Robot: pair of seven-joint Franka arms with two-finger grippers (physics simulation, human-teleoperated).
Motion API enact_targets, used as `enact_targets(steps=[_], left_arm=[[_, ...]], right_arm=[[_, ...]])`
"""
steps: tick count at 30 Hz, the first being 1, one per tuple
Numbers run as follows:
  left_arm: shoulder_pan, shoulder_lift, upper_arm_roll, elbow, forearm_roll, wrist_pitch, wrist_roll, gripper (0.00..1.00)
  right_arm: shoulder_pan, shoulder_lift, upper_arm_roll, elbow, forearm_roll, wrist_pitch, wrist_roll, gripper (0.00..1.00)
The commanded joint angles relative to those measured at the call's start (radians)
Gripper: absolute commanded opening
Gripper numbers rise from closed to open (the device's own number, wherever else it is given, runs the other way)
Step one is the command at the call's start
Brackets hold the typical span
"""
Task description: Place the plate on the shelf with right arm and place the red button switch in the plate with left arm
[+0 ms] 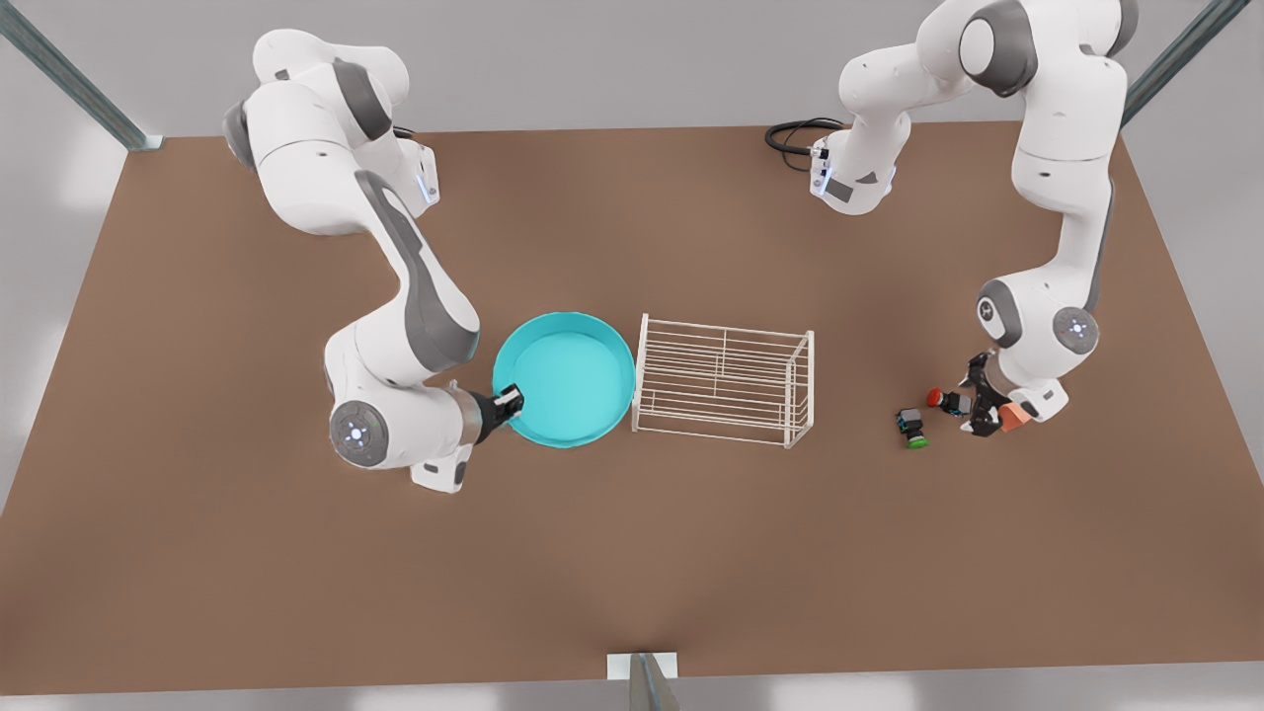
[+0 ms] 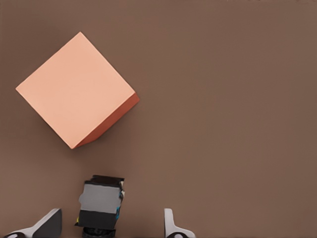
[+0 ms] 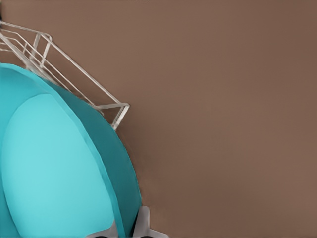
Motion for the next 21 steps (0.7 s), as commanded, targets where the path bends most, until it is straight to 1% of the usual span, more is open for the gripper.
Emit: enact_targets(steps=[1, 4, 9, 11, 16, 18, 21], left_arm=[[-0.001, 0.000, 0.000, -0.022, 0.010, 0.064, -0.228, 1.00], [0.000, -0.001, 0.002, -0.041, 0.047, 0.086, -0.206, 1.00], [0.003, 0.019, 0.003, -0.041, 0.047, 0.089, -0.170, 1.00], [0.000, 0.048, 0.003, -0.041, 0.046, 0.119, -0.173, 1.00], [0.000, 0.058, 0.003, -0.042, 0.047, 0.119, -0.171, 1.00], [0.000, 0.058, 0.003, -0.042, 0.047, 0.119, -0.171, 1.00], [0.000, 0.066, 0.003, -0.042, 0.047, 0.119, -0.171, 1.00]], right_arm=[[0.042, -0.006, 0.001, -0.003, 0.017, 0.037, 0.431, 0.17], [0.103, -0.006, 0.000, -0.003, 0.016, 0.062, 0.477, 0.17], [0.221, 0.025, -0.003, -0.009, 0.030, 0.201, 0.612, 0.17], [0.249, 0.051, -0.005, -0.009, 0.040, 0.256, 0.655, 0.17], [0.284, 0.096, -0.008, -0.006, 0.086, 0.440, 0.747, 0.17], [0.301, 0.111, -0.008, -0.006, 0.089, 0.482, 0.762, 0.17], [0.327, 0.122, -0.008, -0.007, 0.114, 0.494, 0.764, 0.17]])
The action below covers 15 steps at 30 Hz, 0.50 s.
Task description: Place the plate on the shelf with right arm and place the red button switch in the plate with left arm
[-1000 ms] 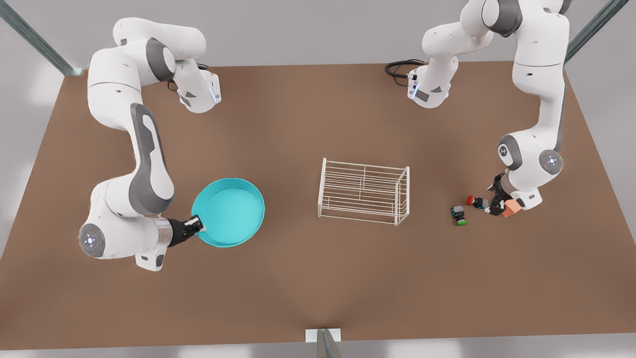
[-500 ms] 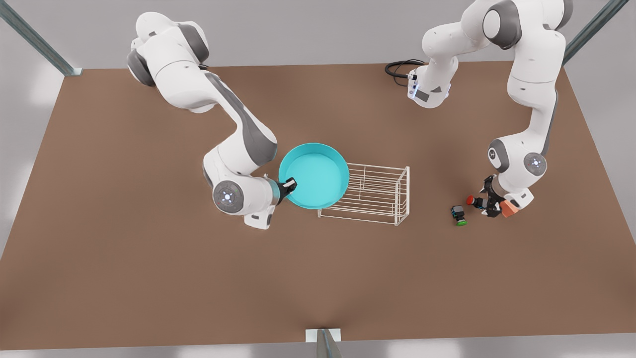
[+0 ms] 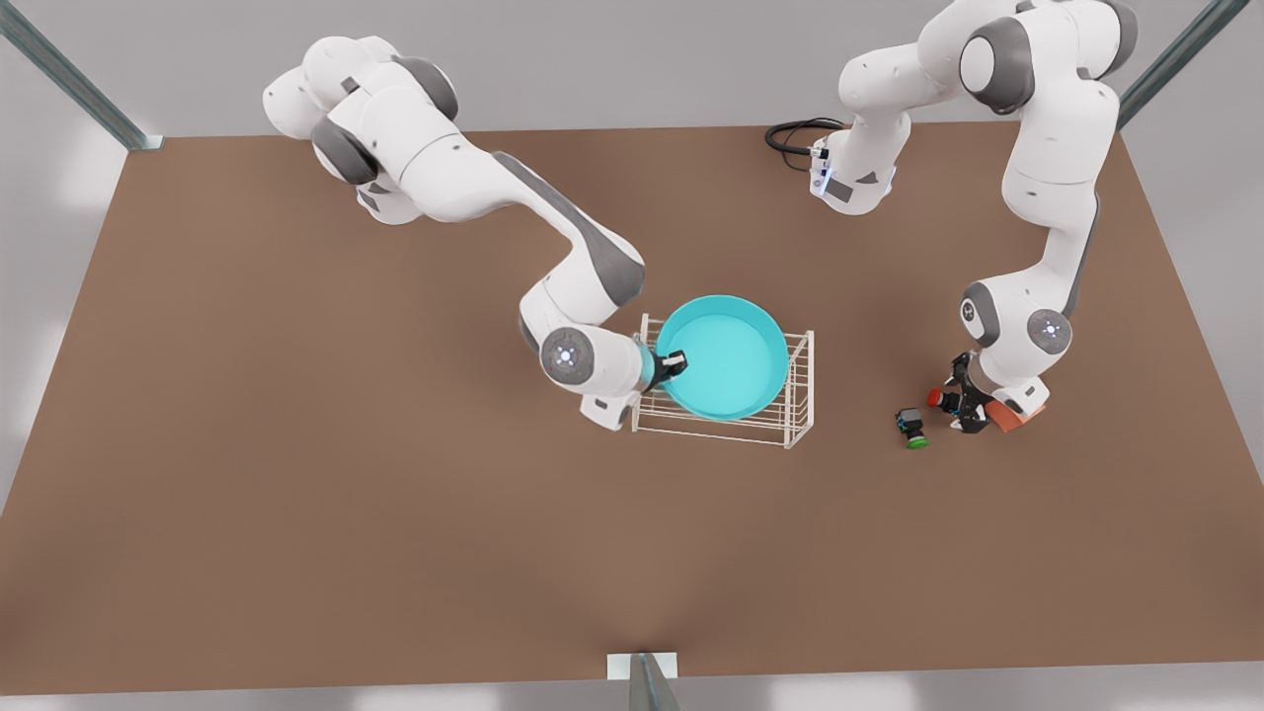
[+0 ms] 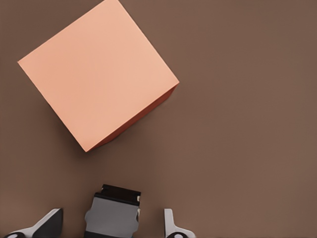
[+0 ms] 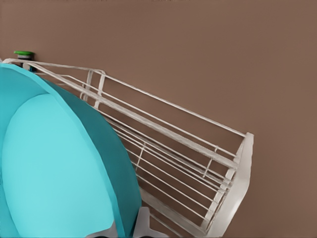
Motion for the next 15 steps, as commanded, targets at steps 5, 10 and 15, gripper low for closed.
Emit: enact_targets(steps=[5, 10, 15], left_arm=[[0.000, -0.001, 0.000, 0.000, -0.001, 0.004, -0.060, 0.53], [0.000, -0.005, 0.000, 0.000, 0.000, 0.001, -0.054, 0.24], [0.000, -0.009, 0.000, 0.002, 0.001, -0.005, -0.051, 0.24]], right_arm=[[0.005, -0.007, 0.007, -0.047, 0.011, 0.075, 0.292, 0.17], [0.004, -0.029, 0.007, -0.073, 0.010, 0.041, 0.257, 0.17], [0.002, -0.029, 0.007, -0.081, 0.011, 0.014, 0.194, 0.19]])
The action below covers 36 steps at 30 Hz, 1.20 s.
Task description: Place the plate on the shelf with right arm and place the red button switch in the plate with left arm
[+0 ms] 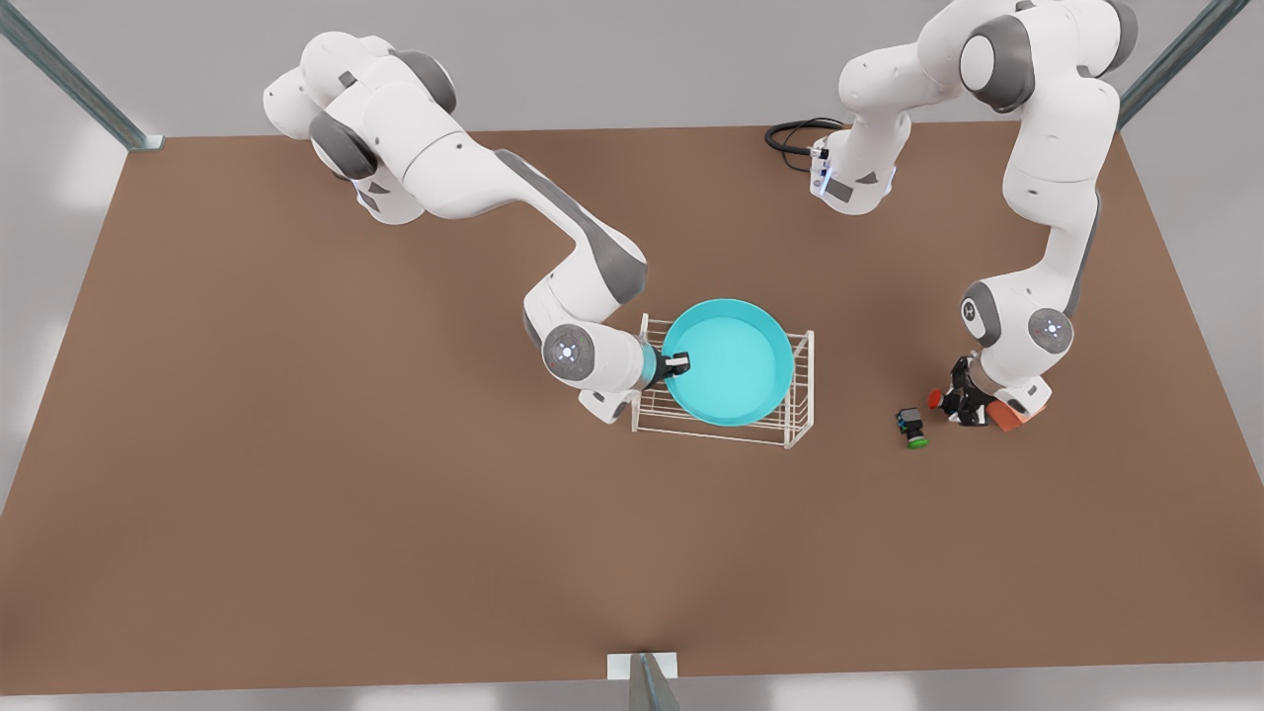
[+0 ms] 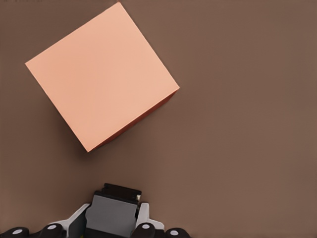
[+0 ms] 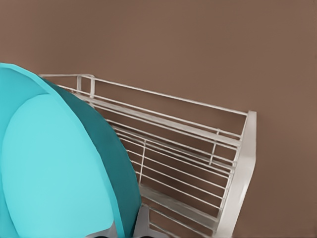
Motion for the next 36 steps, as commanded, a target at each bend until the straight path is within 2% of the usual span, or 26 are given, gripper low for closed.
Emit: enact_targets(steps=[1, 5, 6, 8, 10, 12, 13, 15, 16, 17, 19, 20, 22, 24, 26, 31, 32, 33, 36], left_arm=[[-0.001, -0.002, 0.000, 0.001, -0.002, -0.003, -0.015, 0.24], [-0.002, -0.068, -0.002, 0.010, 0.034, -0.098, -0.013, 0.24], [-0.009, -0.076, -0.003, 0.010, 0.034, -0.112, -0.013, 0.24], [-0.032, -0.103, -0.006, 0.020, 0.034, -0.142, -0.013, 0.25], [-0.093, -0.183, -0.013, 0.056, 0.033, -0.254, -0.030, 0.26], [-0.150, -0.240, -0.048, 0.164, 0.031, -0.452, -0.091, 0.26], [-0.148, -0.275, -0.105, 0.211, 0.031, -0.556, -0.122, 0.26], [-0.148, -0.317, -0.244, 0.337, 0.027, -0.762, -0.249, 0.26], [-0.150, -0.317, -0.330, 0.406, 0.025, -0.836, -0.344, 0.26], [-0.150, -0.312, -0.405, 0.443, 0.025, -0.845, -0.440, 0.26], [-0.151, -0.309, -0.560, 0.454, 0.033, -0.854, -0.595, 0.26], [-0.180, -0.298, -0.574, 0.454, 0.036, -0.850, -0.628, 0.26], [-0.243, -0.271, -0.576, 0.454, 0.056, -0.816, -0.674, 0.26], [-0.289, -0.257, -0.574, 0.449, 0.057, -0.805, -0.704, 0.26], [-0.271, -0.257, -0.566, 0.414, 0.129, -0.799, -0.678, 0.26], [-0.288, -0.215, -0.568, 0.388, 0.160, -0.765, -0.684, 0.26], [-0.295, -0.214, -0.568, 0.388, 0.162, -0.764, -0.687, 0.81], [-0.295, -0.214, -0.568, 0.389, 0.162, -0.758, -0.687, 1.00], [-0.295, -0.214, -0.568, 0.389, 0.162, -0.756, -0.688, 1.00]], right_arm=[[0.001, -0.002, 0.002, -0.007, -0.007, -0.038, 0.054, 0.19], [0.003, -0.016, 0.019, -0.034, -0.007, -0.044, 0.051, 0.20], [0.003, -0.016, 0.022, -0.034, -0.007, -0.044, 0.050, 0.25], [0.003, -0.016, 0.022, -0.034, -0.006, -0.035, 0.063, 1.00], [-0.009, -0.068, 0.016, -0.034, -0.004, -0.044, 0.060, 1.00], [-0.110, -0.248, 0.006, -0.024, -0.006, -0.156, 0.053, 1.00], [-0.181, -0.311, 0.002, -0.022, -0.007, -0.211, 0.053, 1.00], [-0.350, -0.341, -0.006, -0.021, -0.081, -0.338, -0.091, 1.00], [-0.413, -0.337, -0.033, -0.024, -0.252, -0.485, -0.224, 1.00], [-0.492, -0.311, -0.038, -0.042, -0.417, -0.529, -0.355, 1.00], [-0.637, -0.381, -0.043, -0.271, -0.474, -0.425, -0.386, 1.00], [-0.646, -0.392, -0.041, -0.289, -0.579, -0.478, -0.384, 1.00], [-0.643, -0.394, -0.040, -0.286, -0.644, -0.564, -0.381, 1.00], [-0.631, -0.394, -0.035, -0.272, -0.635, -0.581, -0.360, 1.00], [-0.637, -0.389, -0.040, -0.271, -0.633, -0.570, -0.368, 1.00], [-0.641, -0.386, -0.044, -0.271, -0.635, -0.570, -0.372, 1.00], [-0.655, -0.386, -0.046, -0.268, -0.635, -0.570, -0.374, 1.00], [-0.655, -0.386, -0.046, -0.268, -0.633, -0.570, -0.377, 1.00], [-0.655, -0.386, -0.046, -0.268, -0.633, -0.570, -0.378, 1.00]])
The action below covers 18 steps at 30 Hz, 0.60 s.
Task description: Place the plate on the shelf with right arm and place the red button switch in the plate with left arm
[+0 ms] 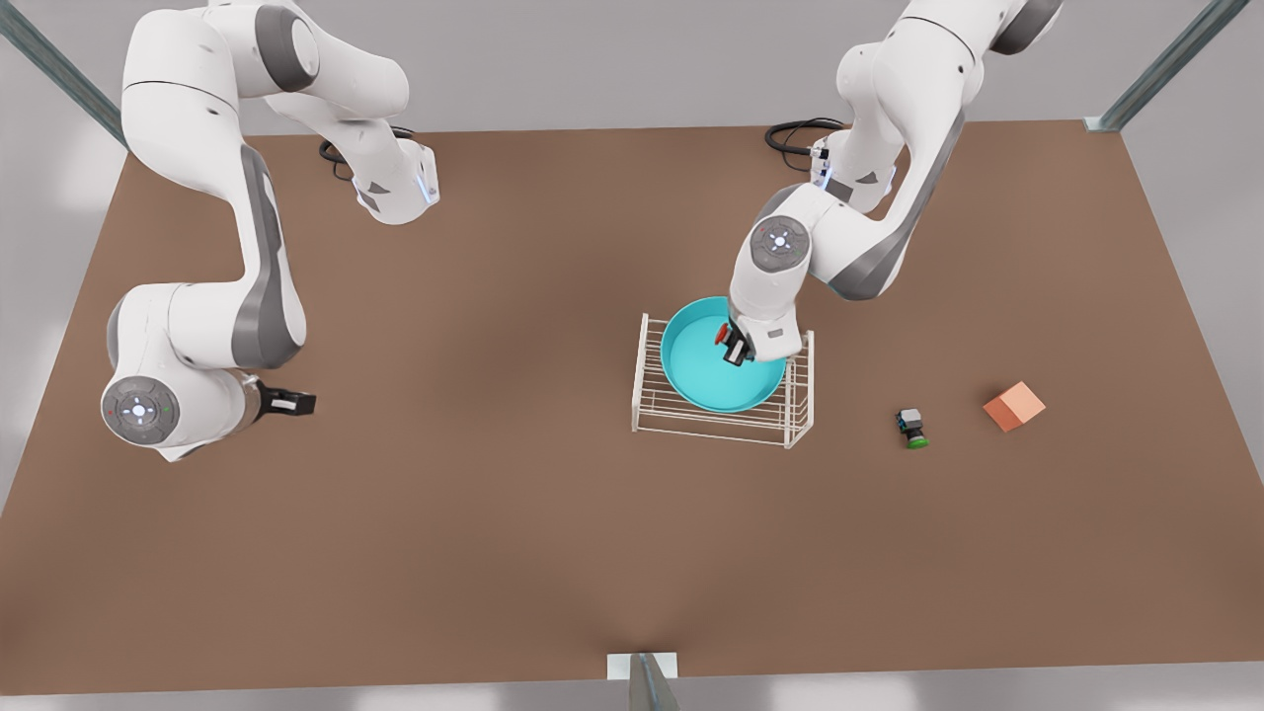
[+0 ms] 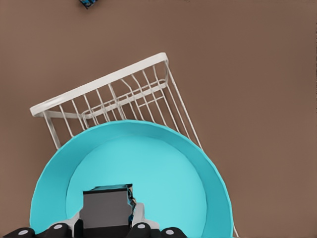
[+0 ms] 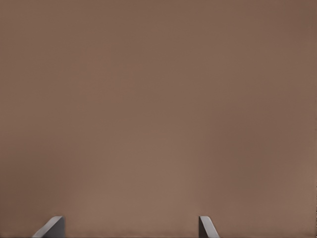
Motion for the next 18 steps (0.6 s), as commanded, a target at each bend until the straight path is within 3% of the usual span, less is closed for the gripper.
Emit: enact_targets(steps=[1, 7, 9, 11, 13, 14, 15, 18], left_arm=[[-0.001, 0.000, 0.000, 0.000, 0.001, -0.022, -0.212, 1.00], [0.006, -0.023, 0.001, 0.013, 0.021, -0.063, -0.085, 1.00], [0.073, -0.020, 0.004, 0.234, 0.013, -0.402, 0.652, 1.00], [0.205, -0.014, 0.006, 0.362, -0.074, -0.491, 0.999, 1.00], [0.311, -0.017, 0.013, 0.363, -0.079, -0.536, 1.401, 1.00], [0.222, -0.019, 0.169, 0.362, -0.073, -0.522, 1.665, 1.00], [0.015, -0.033, 0.486, 0.363, -0.211, -0.522, 1.819, 1.00], [-0.007, -0.022, 0.472, 0.380, -0.180, -0.491, 1.754, 1.00]], right_arm=[[0.000, -0.001, 0.000, 0.000, -0.002, -0.016, -0.128, 1.00], [0.000, 0.002, 0.000, 0.000, -0.002, -0.014, -0.126, 1.00], [0.000, 0.003, 0.000, 0.000, -0.002, -0.014, -0.126, 1.00], [0.000, 0.005, 0.000, 0.000, -0.002, -0.014, -0.126, 1.00], [0.000, 0.009, 0.000, 0.000, -0.002, -0.014, -0.126, 1.00], [0.000, 0.016, 0.001, 0.000, -0.004, -0.013, -0.126, 1.00], [0.001, 0.016, 0.001, 0.000, -0.004, -0.013, -0.125, 1.00], [0.000, 0.016, 0.001, 0.000, -0.002, -0.013, -0.125, 1.00]])
